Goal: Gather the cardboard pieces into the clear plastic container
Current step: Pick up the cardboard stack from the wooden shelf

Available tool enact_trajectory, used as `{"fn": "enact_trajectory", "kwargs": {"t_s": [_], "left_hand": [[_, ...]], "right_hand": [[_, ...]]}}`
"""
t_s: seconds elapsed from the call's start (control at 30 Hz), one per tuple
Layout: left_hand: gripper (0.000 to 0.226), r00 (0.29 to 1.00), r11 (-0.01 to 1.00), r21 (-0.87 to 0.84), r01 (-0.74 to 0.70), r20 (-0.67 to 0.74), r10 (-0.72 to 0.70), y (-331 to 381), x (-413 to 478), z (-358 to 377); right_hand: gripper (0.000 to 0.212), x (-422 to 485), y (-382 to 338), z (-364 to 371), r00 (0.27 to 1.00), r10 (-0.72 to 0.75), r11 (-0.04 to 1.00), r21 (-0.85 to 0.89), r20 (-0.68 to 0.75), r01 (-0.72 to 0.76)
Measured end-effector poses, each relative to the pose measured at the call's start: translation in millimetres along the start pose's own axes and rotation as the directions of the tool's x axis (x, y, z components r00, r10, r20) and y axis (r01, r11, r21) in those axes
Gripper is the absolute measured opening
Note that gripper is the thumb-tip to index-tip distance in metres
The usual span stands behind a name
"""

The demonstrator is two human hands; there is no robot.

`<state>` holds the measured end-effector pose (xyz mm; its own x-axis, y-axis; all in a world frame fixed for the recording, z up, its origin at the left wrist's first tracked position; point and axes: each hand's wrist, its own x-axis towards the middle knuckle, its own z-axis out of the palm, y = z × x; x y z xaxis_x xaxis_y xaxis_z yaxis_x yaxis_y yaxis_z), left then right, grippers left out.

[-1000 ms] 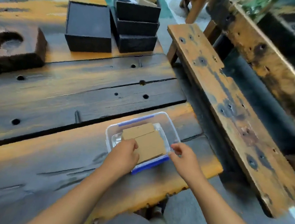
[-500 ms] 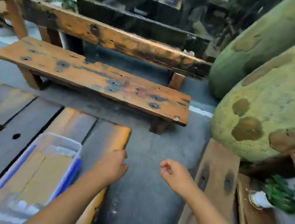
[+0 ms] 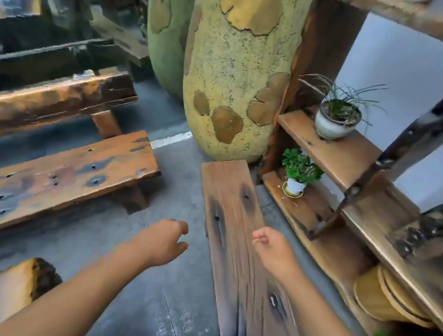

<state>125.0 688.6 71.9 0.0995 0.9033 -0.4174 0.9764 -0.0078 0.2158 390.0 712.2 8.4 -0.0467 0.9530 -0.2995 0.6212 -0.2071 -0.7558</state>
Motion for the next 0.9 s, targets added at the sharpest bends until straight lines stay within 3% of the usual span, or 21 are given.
{"fn": "enact_trajectory", "kwargs": {"t_s": [0.17, 0.3, 0.63, 0.77, 0.9], "left_hand": [[0.035, 0.976, 0.962, 0.162, -0.218, 0.030, 0.216, 90, 66, -25], [0.035, 0.907, 0.885, 0.199, -0.421, 0.102, 0.409, 172, 108, -32], [0.026, 0.583, 0.560, 0.170, -0.811, 0.151, 0.798, 314, 168, -80], [0.029, 0.506, 0.476, 0.209, -0.855, 0.128, 0.853, 349, 183, -114], [0.034, 0.440, 0.409, 0.257, -0.876, 0.072, 0.895, 393, 190, -163]], "right_hand": [[0.015, -13, 51, -75, 0.974, 0.148, 0.977, 0.180, -0.170, -0.117], [0.021, -31, 72, -128, 0.888, 0.279, 0.929, 0.336, -0.366, -0.153], [0.007, -48, 30, -220, 0.673, 0.386, 0.921, 0.214, -0.631, -0.327], [0.004, -53, 7, -256, 0.681, 0.361, 0.916, 0.103, -0.637, -0.389], [0.009, -72, -14, -305, 0.636, 0.342, 0.901, 0.049, -0.692, -0.431]]}}
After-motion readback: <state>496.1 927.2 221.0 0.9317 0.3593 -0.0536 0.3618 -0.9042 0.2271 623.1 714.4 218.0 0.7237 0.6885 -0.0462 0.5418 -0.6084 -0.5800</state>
